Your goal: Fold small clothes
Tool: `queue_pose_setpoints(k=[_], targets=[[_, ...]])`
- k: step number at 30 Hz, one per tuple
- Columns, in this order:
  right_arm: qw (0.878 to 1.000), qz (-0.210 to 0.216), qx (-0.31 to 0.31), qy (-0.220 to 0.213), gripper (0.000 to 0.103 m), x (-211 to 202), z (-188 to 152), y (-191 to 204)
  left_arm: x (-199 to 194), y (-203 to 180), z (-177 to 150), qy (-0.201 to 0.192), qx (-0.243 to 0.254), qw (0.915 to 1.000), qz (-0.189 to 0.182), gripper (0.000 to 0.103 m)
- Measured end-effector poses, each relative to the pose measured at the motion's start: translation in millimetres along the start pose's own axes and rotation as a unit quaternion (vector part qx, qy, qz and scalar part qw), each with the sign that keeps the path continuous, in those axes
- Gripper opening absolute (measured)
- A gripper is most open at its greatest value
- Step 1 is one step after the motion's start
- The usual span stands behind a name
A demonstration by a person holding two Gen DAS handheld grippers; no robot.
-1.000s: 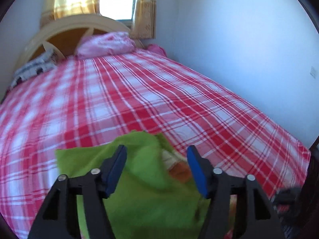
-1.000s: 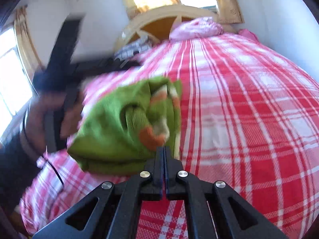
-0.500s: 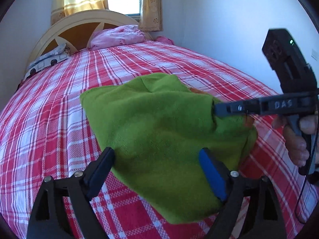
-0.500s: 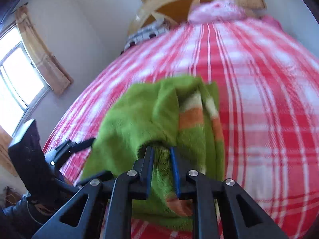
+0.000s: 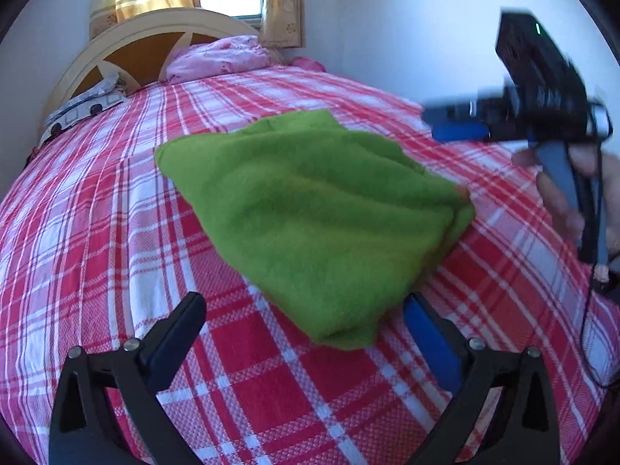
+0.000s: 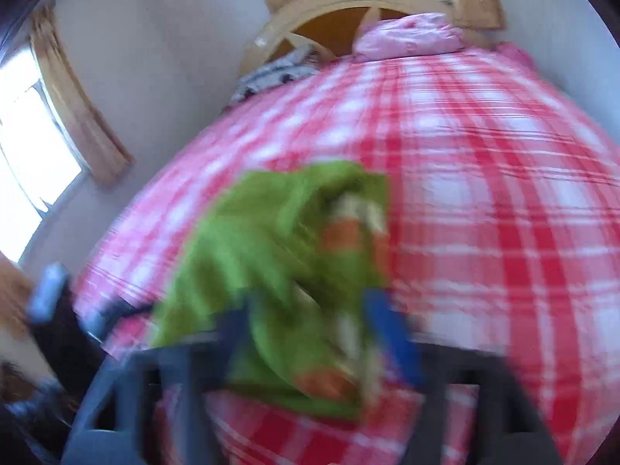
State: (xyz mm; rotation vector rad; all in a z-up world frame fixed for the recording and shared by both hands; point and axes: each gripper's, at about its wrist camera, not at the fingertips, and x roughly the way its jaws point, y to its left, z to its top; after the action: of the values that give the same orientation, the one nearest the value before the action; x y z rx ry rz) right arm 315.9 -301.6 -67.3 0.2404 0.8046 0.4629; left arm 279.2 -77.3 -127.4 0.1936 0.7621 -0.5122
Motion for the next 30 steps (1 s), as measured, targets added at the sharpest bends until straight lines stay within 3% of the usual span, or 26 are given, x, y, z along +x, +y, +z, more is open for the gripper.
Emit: queue_pose_setpoints(k=[3, 4, 6, 8, 10, 13, 15, 17, 19, 21, 22, 23, 27, 30], targets=[[1.000, 0.003, -0.005, -0.003, 0.075, 27, 26, 12, 11, 8, 2, 0.026, -0.033, 0.9987, 0.031, 0.103], [1.000, 0.004, -0.002, 0.001, 0.064, 37, 33, 13, 11, 10, 2, 0.024, -0.039, 0.9986, 0.025, 0.103], [1.000, 0.004, 0.008, 0.029, 0.056, 65, 41, 10, 9, 5, 3, 0.015, -0.027, 0.9989, 0.037, 0.103], [0.998, -0.005, 0.031, 0.063, 0.010, 95, 43, 0, 16, 0, 3, 0.027, -0.016, 0.9973, 0.066, 0.103], [0.998, -0.022, 0.029, 0.052, 0.009, 100, 46, -3, 22, 9, 2, 0.048, -0.045, 0.9949, 0.077, 0.103], [0.998, -0.050, 0.031, -0.009, 0.009, 70, 55, -8, 26, 31, -1, 0.066, -0.101, 0.9914, 0.052, 0.103], [0.997, -0.078, 0.022, -0.018, 0.009, 62, 58, -14, 25, 34, -3, 0.065, -0.112, 0.9908, 0.040, 0.103], [0.996, -0.087, 0.030, -0.004, 0.009, 66, 56, -28, 24, 30, -4, 0.065, -0.101, 0.9921, 0.037, 0.103], [0.997, -0.068, 0.028, 0.038, 0.011, 80, 47, -39, 19, 26, -5, 0.058, -0.088, 0.9939, 0.032, 0.103], [0.997, -0.074, 0.016, 0.028, 0.031, 77, 44, -41, 9, 24, -8, 0.058, -0.087, 0.9942, 0.026, 0.103], [0.996, -0.088, 0.016, 0.019, 0.059, 69, 44, -41, -2, 24, -12, 0.052, -0.093, 0.9941, 0.021, 0.103], [0.995, -0.096, 0.021, 0.011, 0.066, 60, 43, -41, -9, 23, -14, 0.044, -0.098, 0.9940, 0.021, 0.103], [0.996, -0.064, -0.028, -0.052, 0.065, 10, 28, -11, -57, 16, -8, -0.027, -0.080, 0.9961, 0.024, 0.103], [0.996, -0.010, -0.080, -0.027, 0.063, 0, 4, 26, -60, 16, 15, -0.058, -0.066, 0.9942, 0.061, 0.103]])
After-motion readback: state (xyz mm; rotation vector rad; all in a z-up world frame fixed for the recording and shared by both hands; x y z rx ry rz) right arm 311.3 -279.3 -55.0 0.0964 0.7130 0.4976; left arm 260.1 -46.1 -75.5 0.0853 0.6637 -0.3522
